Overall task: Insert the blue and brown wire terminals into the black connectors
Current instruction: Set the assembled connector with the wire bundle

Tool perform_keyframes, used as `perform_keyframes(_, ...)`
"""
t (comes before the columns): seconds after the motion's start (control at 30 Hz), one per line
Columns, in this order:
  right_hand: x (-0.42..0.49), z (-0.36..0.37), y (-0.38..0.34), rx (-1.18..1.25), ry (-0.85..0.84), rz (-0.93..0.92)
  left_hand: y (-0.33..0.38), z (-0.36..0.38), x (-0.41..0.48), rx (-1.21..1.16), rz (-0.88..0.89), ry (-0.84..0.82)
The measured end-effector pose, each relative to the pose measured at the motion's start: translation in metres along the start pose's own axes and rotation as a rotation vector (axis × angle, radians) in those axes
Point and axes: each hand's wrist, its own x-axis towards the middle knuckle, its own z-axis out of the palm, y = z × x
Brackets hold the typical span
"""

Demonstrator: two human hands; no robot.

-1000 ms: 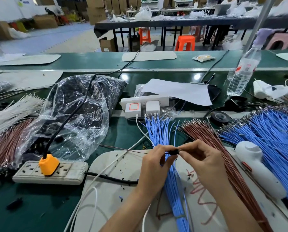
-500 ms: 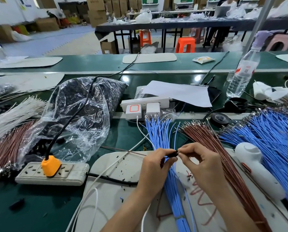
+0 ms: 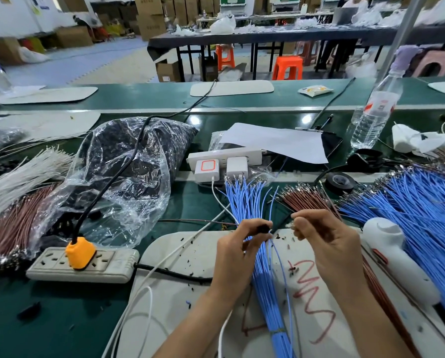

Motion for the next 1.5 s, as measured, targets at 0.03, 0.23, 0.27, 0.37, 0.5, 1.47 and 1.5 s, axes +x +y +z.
perform_keyframes(0.03, -0.001, 0.002, 0.000, 0.024, -0.009, 0.024, 0.000, 0.000, 0.000, -0.013, -0.005, 0.000)
perform_keyframes(0.23, -0.005, 0.009, -0.001, 0.165, -0.091, 0.063, -0.001, 0.001, -0.002, -0.040, 0.002, 0.008)
perform_keyframes(0.27, -0.006, 0.010, -0.002, 0.162, -0.101, 0.043, -0.001, 0.000, -0.002, -0.029, 0.011, 0.006)
perform_keyframes(0.37, -0.009, 0.014, -0.004, 0.124, -0.122, -0.004, -0.002, 0.001, -0.001, 0.019, 0.048, 0.001)
perform_keyframes(0.5, -0.011, 0.014, 0.003, -0.114, -0.117, -0.119, -0.002, 0.001, -0.001, 0.070, 0.100, -0.009)
perform_keyframes(1.47, 0.006, -0.011, 0.012, -0.100, -0.318, 0.231, -0.003, -0.002, 0.001, -0.014, -0.121, -0.303)
perform_keyframes(1.5, 0.006, -0.012, 0.012, -0.066, -0.330, 0.249, -0.003, -0.003, 0.001, -0.057, -0.146, -0.319)
